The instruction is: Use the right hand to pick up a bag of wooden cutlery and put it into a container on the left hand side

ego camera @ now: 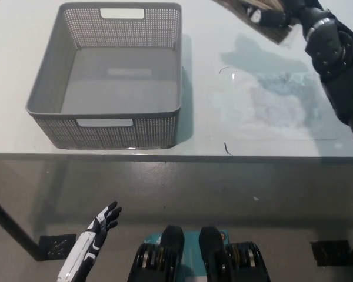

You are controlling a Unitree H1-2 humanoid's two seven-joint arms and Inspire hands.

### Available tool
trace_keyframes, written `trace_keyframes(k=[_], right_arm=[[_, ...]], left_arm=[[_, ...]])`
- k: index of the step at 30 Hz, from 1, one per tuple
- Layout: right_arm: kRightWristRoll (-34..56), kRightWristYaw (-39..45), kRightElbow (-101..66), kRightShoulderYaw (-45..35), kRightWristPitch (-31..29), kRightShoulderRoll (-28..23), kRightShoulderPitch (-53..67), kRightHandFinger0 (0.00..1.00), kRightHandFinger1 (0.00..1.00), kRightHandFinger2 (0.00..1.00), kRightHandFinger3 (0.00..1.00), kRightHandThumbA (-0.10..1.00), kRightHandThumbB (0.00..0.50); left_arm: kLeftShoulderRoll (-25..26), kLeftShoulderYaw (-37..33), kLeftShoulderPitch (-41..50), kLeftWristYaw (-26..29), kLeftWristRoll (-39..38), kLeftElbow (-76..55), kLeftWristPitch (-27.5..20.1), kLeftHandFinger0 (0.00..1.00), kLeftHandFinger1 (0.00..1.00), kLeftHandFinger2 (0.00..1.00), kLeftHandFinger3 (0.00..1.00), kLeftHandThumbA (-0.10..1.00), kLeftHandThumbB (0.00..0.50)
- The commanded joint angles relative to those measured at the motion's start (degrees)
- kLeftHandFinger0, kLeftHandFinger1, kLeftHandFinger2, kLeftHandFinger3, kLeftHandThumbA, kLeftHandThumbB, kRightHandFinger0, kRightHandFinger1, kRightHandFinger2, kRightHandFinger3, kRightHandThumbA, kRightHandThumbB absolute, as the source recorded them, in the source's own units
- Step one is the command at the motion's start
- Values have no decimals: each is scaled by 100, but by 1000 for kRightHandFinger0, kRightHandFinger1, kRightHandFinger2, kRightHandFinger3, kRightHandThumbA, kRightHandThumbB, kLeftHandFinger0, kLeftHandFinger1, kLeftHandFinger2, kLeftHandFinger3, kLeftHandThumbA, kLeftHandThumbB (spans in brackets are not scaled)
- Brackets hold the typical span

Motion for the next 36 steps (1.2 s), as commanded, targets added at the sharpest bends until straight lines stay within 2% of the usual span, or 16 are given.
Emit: trace_keyframes(k=[1,3,10,11,13,16,17,20,27,29,30,31,32,33,34,36], right_arm=[[128,-74,-304,-16,55,172,-678,0,408,792,893,-100,164],[139,-108,-239,4,-59,329,-791,0,410,789,897,-100,155],[127,-187,-96,56,-21,912,-1051,0,420,810,894,-100,187],[87,-252,-29,86,56,1063,-1097,1,453,833,906,-100,187],[56,-333,65,137,-19,1271,-1128,0,419,800,810,-100,184],[261,-199,144,23,124,1590,-1157,16,525,857,906,-100,182],[242,-389,314,47,-239,1680,-1177,3,502,808,833,-100,214],[149,-500,530,120,-198,1898,-1257,0,414,746,786,-100,207],[107,-725,915,225,-346,2090,-1212,0,386,760,766,-100,191],[140,-745,948,179,-159,2075,-1193,0,374,748,764,-100,202],[167,-643,931,148,110,2055,-1209,95,441,786,933,-68,218],[113,-488,931,207,312,2007,-1234,312,574,805,1000,177,234],[75,-338,960,264,398,1968,-1261,633,917,1000,1000,425,320],[45,-59,983,334,479,1901,-1276,1000,1000,1000,1000,587,349],[-14,197,962,429,550,1836,-1264,1000,1000,1000,1000,711,382],[-88,451,904,563,716,1724,-1246,1000,1000,1000,1000,833,424]], left_arm=[[93,-35,36,-125,16,-94,-217,1000,1000,1000,1000,1000,373],[103,-50,38,-147,11,-85,-217,1000,1000,1000,1000,1000,374],[60,-62,63,-174,15,-35,-217,1000,1000,1000,1000,983,387],[48,-56,82,-186,3,-33,-217,1000,1000,1000,1000,981,395],[49,-60,98,-205,-5,-36,-217,1000,1000,1000,1000,975,391],[57,-71,135,-211,29,-69,-217,1000,1000,1000,1000,972,383],[55,-72,132,-199,54,-66,-217,1000,1000,1000,1000,973,385],[45,-87,122,-196,80,-55,-217,1000,1000,1000,1000,976,383],[53,-98,131,-198,101,-102,-217,1000,1000,1000,1000,973,381],[67,-94,119,-184,121,-111,-217,1000,1000,1000,1000,975,379],[62,-93,121,-184,108,-108,-217,1000,1000,1000,1000,973,382],[53,-90,121,-191,89,-95,-217,1000,1000,1000,1000,971,384],[48,-90,115,-189,86,-87,-217,1000,1000,1000,1000,970,386],[48,-93,114,-189,92,-87,-217,1000,1000,1000,1000,969,386],[58,-94,131,-191,99,-101,-217,1000,1000,1000,1000,969,384],[64,-99,113,-189,100,-101,-217,1000,1000,1000,1000,971,380]])
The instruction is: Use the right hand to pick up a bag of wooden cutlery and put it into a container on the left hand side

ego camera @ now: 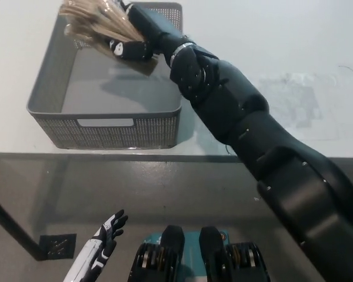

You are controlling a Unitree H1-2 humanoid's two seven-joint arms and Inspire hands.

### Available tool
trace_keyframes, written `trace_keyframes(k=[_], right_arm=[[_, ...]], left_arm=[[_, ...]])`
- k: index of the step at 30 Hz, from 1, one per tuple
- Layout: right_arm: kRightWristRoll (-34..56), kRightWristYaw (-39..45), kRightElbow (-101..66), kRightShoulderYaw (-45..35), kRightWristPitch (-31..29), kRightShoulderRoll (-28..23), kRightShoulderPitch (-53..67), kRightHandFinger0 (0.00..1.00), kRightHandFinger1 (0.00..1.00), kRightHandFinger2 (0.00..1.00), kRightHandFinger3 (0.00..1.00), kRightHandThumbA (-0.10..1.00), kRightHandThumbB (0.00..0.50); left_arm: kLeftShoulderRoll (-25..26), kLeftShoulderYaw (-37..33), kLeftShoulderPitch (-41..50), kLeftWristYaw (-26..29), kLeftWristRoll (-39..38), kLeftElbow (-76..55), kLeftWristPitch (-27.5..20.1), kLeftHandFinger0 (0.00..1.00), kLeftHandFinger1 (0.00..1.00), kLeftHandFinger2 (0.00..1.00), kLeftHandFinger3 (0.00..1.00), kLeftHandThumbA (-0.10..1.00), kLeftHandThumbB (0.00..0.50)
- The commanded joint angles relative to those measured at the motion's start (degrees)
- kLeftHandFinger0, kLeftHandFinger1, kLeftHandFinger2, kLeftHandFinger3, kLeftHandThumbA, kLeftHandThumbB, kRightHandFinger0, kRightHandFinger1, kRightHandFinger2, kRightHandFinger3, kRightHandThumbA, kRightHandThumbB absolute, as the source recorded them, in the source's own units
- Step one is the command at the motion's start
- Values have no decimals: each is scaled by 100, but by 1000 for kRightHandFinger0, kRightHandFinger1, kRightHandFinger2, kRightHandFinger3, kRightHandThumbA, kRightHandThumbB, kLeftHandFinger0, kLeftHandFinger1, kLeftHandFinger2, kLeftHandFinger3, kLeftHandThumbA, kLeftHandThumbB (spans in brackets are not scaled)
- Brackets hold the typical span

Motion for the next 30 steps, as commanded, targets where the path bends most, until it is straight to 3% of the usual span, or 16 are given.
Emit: trace_keyframes(k=[1,14,16,18,22,26,27,28,30], right_arm=[[-74,575,-172,209,365,-299,-542,1000,1000,1000,1000,875,449],[240,591,-735,80,392,-610,-309,1000,1000,1000,1000,950,464],[331,533,-956,-47,381,-674,-252,1000,1000,1000,1000,946,432],[470,452,-1237,-251,412,-747,-193,1000,1000,1000,1000,947,441],[709,435,-2324,-664,482,-962,283,1000,1000,1000,1000,918,376],[1267,350,-3790,-1376,438,-1051,1124,1000,1000,1000,1000,839,381],[1313,363,-3907,-1436,431,-1045,1200,1000,1000,1000,1000,934,418],[1346,313,-4409,-1563,438,-1059,1519,1000,1000,1000,1000,850,354],[1396,314,-5004,-1688,454,-1084,1923,1000,1000,1000,1000,866,327]], left_arm=[[63,-1,-4,-77,4,-102,-216,1000,1000,1000,1000,971,379],[32,-16,-35,-120,3,-63,-216,1000,1000,1000,1000,955,372],[36,-7,-41,-123,24,-63,-216,1000,1000,1000,1000,958,373],[48,1,-38,-134,6,-68,-216,1000,1000,1000,1000,960,369],[39,24,-21,-127,-5,-80,-215,1000,1000,1000,1000,935,367],[57,34,-27,-98,80,-98,-206,1000,1000,1000,1000,937,358],[62,33,-20,-97,90,-102,-205,1000,1000,1000,1000,937,358],[70,35,-3,-99,88,-105,-208,1000,1000,1000,1000,936,356],[87,42,15,-119,40,-92,-215,1000,1000,1000,1000,919,350]])
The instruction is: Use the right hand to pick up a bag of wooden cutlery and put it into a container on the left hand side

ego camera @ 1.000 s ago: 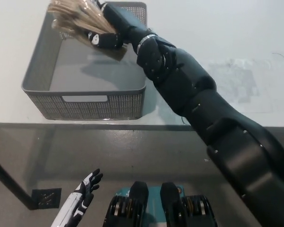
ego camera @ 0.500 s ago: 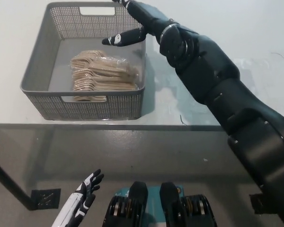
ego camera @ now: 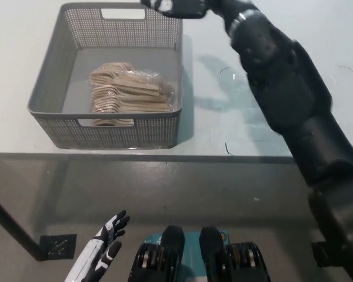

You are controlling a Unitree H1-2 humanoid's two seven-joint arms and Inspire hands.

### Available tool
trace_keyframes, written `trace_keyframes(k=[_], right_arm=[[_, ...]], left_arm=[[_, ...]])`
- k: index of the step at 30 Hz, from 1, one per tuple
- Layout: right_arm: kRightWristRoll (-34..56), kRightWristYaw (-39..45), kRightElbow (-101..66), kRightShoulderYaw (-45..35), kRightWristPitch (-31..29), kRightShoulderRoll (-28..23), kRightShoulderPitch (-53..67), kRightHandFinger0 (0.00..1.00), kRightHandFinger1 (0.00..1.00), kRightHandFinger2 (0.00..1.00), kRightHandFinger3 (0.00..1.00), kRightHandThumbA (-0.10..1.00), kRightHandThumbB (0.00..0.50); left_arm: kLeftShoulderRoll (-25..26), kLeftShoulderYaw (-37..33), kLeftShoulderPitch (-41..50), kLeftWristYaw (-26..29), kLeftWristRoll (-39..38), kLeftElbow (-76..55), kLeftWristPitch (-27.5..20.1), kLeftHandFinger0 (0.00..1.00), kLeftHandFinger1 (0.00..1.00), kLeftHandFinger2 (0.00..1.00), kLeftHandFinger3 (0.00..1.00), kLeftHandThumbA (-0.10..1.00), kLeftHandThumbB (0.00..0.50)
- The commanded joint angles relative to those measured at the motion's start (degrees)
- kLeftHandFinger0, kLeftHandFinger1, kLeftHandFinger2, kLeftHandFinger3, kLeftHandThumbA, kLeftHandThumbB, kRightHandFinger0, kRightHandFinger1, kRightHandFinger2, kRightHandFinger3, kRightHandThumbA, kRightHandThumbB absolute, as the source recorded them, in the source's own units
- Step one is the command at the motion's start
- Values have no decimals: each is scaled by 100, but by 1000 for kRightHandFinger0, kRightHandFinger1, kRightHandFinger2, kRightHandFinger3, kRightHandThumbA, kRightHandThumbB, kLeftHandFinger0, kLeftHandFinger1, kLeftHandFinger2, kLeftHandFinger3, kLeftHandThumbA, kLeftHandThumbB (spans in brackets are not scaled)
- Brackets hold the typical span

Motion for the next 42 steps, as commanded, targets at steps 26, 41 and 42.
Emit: trace_keyframes(k=[26,41,42], right_arm=[[3083,580,-5149,-970,-330,-20,5594,1000,1000,1000,1000,963,340],[3277,1010,-3966,-781,-1279,-159,7023,1000,1000,1000,1000,1000,258],[3280,973,-3846,-811,-1342,-128,7062,1000,1000,1000,1000,1000,251]], left_arm=[[10,125,-45,77,56,31,-219,1000,1000,1000,1000,974,364],[-87,231,-106,74,-10,65,-219,1000,1000,1000,1000,956,344],[-97,236,-106,78,15,77,-219,1000,1000,1000,1000,955,347]])
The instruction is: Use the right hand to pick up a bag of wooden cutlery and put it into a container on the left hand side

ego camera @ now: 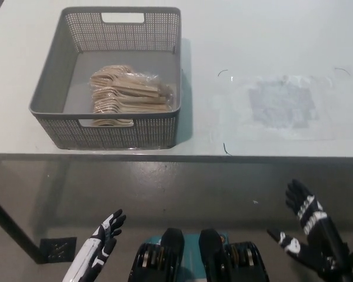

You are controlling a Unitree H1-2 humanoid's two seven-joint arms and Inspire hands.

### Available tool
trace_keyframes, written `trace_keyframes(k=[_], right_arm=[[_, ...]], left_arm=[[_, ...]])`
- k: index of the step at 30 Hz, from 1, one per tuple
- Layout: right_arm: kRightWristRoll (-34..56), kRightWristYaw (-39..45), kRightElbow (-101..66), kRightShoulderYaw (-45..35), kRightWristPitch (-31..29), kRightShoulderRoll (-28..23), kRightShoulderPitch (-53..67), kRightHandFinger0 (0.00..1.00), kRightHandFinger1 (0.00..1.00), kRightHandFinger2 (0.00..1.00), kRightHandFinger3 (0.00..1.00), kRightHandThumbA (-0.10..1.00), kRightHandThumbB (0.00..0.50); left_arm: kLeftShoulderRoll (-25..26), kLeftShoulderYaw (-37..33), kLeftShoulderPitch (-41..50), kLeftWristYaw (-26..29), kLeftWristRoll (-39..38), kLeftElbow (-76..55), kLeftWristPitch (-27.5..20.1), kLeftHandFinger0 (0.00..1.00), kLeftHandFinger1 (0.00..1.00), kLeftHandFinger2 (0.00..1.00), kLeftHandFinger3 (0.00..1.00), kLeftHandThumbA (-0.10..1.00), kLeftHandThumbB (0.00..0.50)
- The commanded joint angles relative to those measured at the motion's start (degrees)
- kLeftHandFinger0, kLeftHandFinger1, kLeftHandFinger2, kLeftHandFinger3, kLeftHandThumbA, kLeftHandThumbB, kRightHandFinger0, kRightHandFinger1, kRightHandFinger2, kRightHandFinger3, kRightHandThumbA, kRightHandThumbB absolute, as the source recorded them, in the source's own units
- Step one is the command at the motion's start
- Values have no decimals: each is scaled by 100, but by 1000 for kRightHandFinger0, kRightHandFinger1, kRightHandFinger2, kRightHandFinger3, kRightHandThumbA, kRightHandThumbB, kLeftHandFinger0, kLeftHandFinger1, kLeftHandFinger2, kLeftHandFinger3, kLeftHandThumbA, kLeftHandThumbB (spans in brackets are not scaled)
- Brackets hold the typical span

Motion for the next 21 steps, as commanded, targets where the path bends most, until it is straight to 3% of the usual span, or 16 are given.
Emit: trace_keyframes(k=[1,3,4,6,12,21], right_arm=[[366,208,175,-2,-667,0,76,1000,1000,1000,1000,1000,249],[303,206,380,6,-820,-16,36,1000,1000,1000,1000,1000,245],[289,203,412,13,-846,-22,24,1000,1000,1000,1000,1000,219],[234,228,592,53,-897,-54,-70,1000,1000,1000,1000,1000,271],[214,245,861,114,-933,-96,-329,1000,1000,1000,1000,1000,264],[247,306,912,208,-833,-136,-387,1000,1000,1000,1000,1000,207]], left_arm=[[-15,55,-77,77,-35,-58,-217,1000,1000,1000,1000,955,348],[-29,65,-53,77,-27,-56,-217,1000,1000,1000,1000,955,352],[-32,69,-46,82,-23,-58,-217,1000,1000,1000,1000,953,352],[-52,88,-34,93,-48,-47,-217,1000,1000,1000,1000,950,353],[-103,111,-12,128,-55,-40,-217,1000,1000,1000,1000,943,353],[-106,132,-6,118,-69,-44,-217,1000,1000,1000,1000,941,351]])
